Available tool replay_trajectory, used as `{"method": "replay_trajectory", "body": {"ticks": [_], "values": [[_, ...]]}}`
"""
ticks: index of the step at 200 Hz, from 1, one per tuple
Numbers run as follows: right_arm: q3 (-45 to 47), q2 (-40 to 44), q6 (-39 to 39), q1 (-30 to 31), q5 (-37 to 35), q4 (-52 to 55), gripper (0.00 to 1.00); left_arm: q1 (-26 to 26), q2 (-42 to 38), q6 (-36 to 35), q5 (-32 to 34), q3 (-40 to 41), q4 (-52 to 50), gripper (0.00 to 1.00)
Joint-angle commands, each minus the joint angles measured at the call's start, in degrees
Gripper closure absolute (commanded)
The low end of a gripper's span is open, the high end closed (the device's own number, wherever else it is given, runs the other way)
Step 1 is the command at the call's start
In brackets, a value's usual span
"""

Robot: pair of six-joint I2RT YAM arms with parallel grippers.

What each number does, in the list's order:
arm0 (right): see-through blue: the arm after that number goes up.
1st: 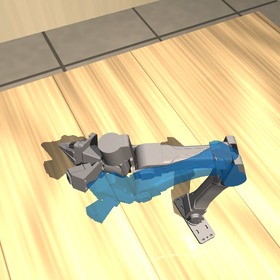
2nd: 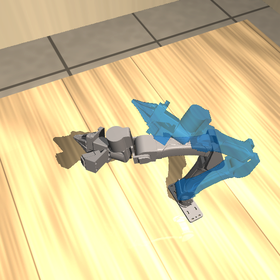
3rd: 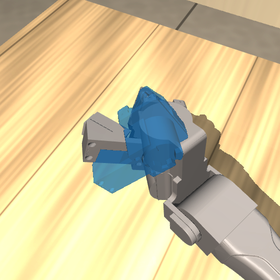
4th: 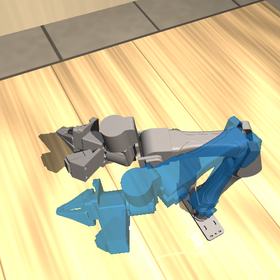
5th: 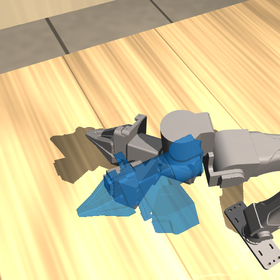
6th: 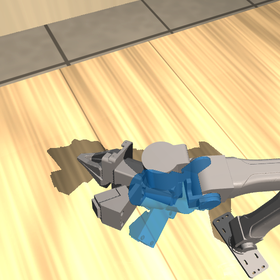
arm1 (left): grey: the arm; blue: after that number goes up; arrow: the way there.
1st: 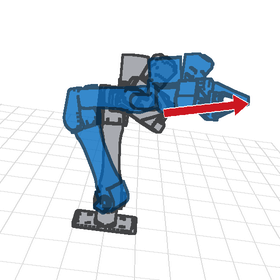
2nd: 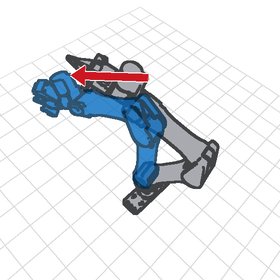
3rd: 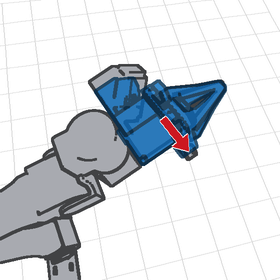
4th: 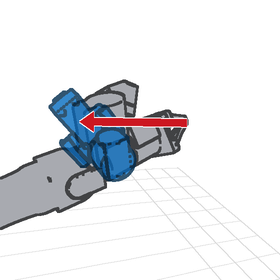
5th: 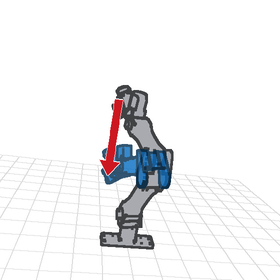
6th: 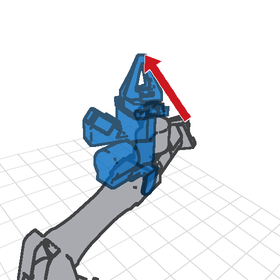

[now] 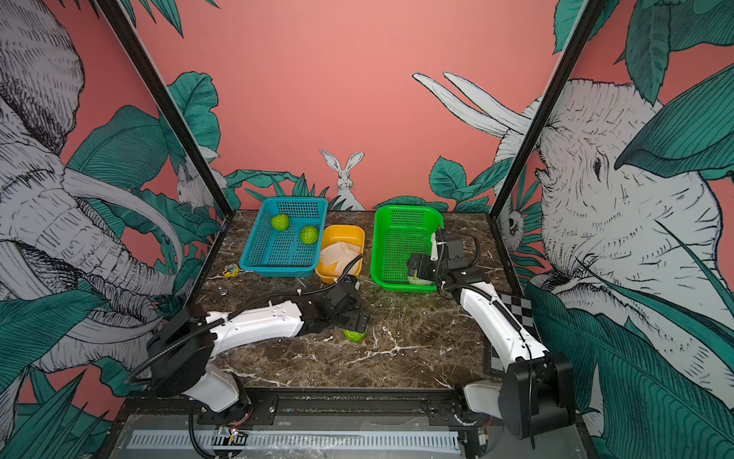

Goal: Sleeve custard apples in foam nets
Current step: Place the custard apple at the center of the board, then pick up the foam net from the storage box.

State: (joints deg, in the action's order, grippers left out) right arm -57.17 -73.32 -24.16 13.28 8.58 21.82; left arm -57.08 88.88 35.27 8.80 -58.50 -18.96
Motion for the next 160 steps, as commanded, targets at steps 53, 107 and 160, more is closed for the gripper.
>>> {"method": "replay_trajectory", "body": {"ticks": [53,107,160], "values": [[-4.5,-3.0,-0.1,-0.2,6.1,3.2,0.02,15.2,-0.4,-7.6,0.6,-23.3,-14.6,0.03],[-5.1,-4.5,0.4,-0.2,8.5,3.0,0.01,20.6,12.0,-9.5,3.6,-32.0,-13.4,0.14],[-5.1,-5.2,1.6,-0.1,9.5,3.7,0.01,21.7,26.9,-12.4,4.8,-46.5,-17.7,0.24]]}}
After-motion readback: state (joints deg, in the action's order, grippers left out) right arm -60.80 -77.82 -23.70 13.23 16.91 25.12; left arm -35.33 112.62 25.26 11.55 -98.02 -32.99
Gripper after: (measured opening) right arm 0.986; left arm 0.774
